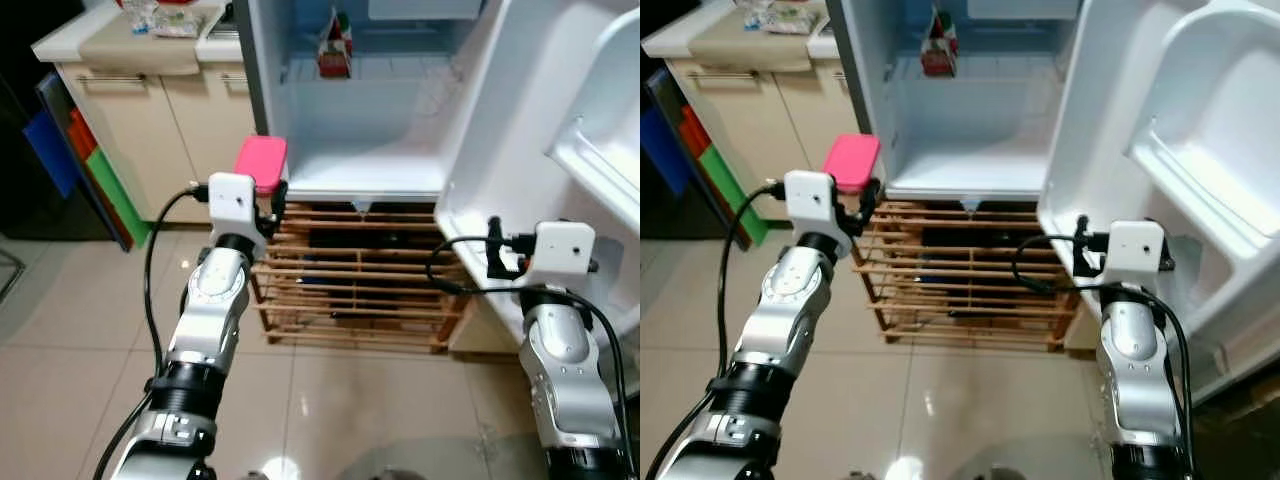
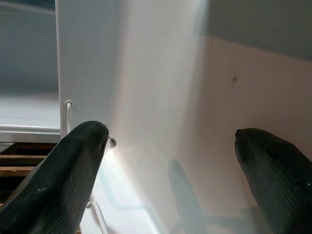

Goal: Restocking fridge

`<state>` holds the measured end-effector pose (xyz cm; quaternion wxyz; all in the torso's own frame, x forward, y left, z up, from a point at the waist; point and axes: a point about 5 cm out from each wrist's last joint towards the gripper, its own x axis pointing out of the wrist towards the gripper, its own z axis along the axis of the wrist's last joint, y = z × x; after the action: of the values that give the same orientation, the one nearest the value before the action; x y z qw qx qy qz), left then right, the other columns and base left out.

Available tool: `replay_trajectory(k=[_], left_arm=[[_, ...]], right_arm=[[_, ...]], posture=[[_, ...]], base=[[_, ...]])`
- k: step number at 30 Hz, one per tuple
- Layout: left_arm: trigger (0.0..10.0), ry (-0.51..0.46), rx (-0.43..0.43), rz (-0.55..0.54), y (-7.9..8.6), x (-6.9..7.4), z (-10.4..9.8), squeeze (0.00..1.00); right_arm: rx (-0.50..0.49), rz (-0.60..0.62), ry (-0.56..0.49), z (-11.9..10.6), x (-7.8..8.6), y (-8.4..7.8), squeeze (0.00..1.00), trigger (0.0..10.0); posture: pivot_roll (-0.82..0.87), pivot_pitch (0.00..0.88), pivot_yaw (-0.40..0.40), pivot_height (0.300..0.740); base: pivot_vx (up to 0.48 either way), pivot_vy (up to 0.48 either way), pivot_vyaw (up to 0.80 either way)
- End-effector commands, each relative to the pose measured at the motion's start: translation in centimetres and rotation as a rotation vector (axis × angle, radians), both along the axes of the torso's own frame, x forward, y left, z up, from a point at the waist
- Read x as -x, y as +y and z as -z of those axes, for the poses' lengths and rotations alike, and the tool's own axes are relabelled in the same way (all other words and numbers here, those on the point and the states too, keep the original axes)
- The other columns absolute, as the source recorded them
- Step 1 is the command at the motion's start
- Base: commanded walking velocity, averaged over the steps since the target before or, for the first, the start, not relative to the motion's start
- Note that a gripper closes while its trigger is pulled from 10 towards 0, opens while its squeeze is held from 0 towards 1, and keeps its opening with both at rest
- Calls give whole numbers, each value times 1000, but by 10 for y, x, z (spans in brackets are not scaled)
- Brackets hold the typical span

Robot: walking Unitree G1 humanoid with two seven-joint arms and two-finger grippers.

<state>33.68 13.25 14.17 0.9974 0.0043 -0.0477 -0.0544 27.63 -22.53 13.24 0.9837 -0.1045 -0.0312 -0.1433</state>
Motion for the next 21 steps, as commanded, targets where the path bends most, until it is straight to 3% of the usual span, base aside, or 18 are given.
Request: replay_trajectory(k=[1,8,10,15,16,18,21], left_arm=[[10000,-6,-1,-21,9,0,0,0],[10000,-6,-5,-20,8,0,-1,0],[10000,-7,-7,-22,9,0,-1,0],[10000,-4,-9,-26,11,0,0,0],[10000,-2,-9,-24,10,1,0,0],[10000,-1,-9,-23,10,1,1,0],[10000,-2,-6,-9,7,1,1,0]], right_arm=[[1,32,-5,-3,-3,-2,0,10000],[51,217,41,2,-10,-26,0,10000],[60,205,32,-1,-13,-26,0,10000],[42,109,-8,-7,-14,-8,0,10000],[24,24,-24,-8,-14,5,0,10000],[22,-3,-27,-8,-14,9,0,10000],[-21,-130,-21,-6,-12,33,0,10000]], posture=[[-206,25,48,740],[-199,24,48,740],[-199,24,48,740],[-193,29,46,740],[-193,29,45,740],[-193,29,45,740],[-196,28,45,740]], base=[[0,0,0],[0,0,0],[0,0,0],[0,0,0],[0,0,0],[0,0,0],[0,0,0]])
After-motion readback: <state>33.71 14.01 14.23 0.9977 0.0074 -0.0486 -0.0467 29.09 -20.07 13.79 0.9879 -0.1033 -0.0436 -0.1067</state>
